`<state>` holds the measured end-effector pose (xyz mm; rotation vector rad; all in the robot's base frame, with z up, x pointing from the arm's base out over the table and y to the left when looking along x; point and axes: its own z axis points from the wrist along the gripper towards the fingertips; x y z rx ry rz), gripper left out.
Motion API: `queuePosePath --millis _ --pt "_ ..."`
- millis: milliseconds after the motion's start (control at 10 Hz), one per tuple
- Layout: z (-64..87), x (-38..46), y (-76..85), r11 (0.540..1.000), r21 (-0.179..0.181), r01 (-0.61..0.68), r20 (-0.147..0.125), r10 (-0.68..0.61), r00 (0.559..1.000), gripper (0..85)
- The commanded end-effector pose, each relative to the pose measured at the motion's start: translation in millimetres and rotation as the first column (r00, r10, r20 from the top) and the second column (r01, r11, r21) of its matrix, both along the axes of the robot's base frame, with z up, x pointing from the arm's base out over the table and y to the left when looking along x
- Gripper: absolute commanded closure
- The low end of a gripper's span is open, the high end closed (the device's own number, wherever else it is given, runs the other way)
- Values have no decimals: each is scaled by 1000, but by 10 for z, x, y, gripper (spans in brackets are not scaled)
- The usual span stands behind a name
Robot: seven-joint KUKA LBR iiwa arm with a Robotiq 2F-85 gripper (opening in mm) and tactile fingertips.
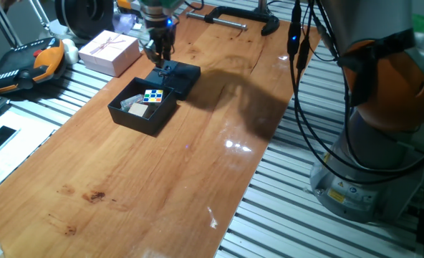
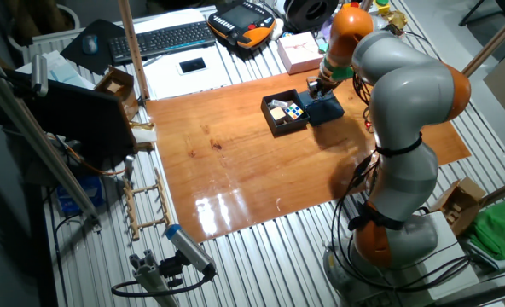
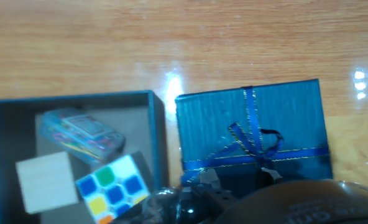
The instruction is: Take everything out of the gift box
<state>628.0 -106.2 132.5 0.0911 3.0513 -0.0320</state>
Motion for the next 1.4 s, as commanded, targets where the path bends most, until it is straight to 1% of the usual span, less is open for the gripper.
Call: queuePosePath --millis 0,300,400,500,600,800,900,1000,1100,1200,1300 --pt "27 3 74 1000 -3 20 -1 -20 1000 440" --pt "56 -1 236 993 -7 114 2 -114 993 453" --pt "50 -7 303 985 -6 173 6 -173 985 457" --pt "37 -18 360 971 -13 239 12 -239 971 450" --pt "19 -34 403 955 -13 298 16 -298 955 433" --pt "-13 -66 495 896 9 444 14 -444 896 420" --pt "-17 -72 548 861 11 509 7 -509 861 423" --pt "-10 -78 593 830 3 558 6 -558 830 417" --pt "-4 -84 616 806 0 591 -1 -591 806 410" --pt "-19 -75 625 774 16 633 -6 -633 774 397" --pt "-20 -73 624 771 18 637 -3 -637 771 390"
